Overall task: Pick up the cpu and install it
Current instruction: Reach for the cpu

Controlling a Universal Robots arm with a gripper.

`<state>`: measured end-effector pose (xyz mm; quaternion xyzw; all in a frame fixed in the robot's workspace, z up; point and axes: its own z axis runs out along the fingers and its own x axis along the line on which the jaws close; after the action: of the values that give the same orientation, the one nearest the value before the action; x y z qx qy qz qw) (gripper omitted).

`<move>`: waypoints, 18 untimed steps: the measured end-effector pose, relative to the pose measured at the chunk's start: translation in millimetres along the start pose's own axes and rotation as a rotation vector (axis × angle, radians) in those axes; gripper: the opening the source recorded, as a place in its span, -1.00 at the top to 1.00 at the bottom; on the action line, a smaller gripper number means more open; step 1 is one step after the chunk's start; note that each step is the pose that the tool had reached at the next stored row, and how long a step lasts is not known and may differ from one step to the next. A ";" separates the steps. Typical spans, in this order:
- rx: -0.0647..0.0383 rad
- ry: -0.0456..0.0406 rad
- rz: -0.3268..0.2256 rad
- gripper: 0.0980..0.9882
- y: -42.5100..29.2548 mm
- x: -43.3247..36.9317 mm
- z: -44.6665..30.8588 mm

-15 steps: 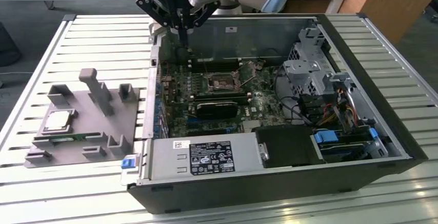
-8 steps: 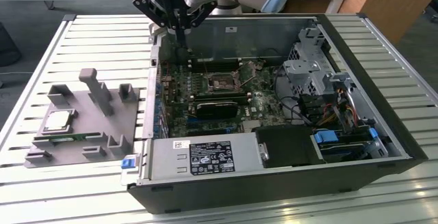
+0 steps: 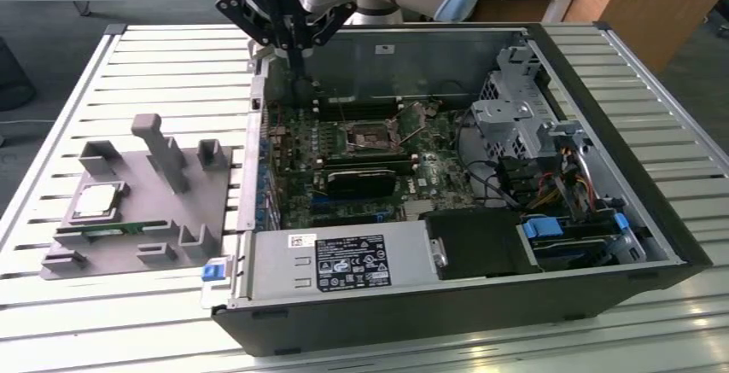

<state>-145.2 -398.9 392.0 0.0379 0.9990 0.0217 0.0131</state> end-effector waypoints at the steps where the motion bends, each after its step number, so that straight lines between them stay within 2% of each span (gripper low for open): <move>1: 0.000 0.0000 0.000 0.98 -0.1 0.5 0.1; 18: 0.000 0.0000 0.000 0.98 -0.8 9.4 0.8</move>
<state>-154.7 -398.9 390.9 0.0379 0.9990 0.0217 0.0131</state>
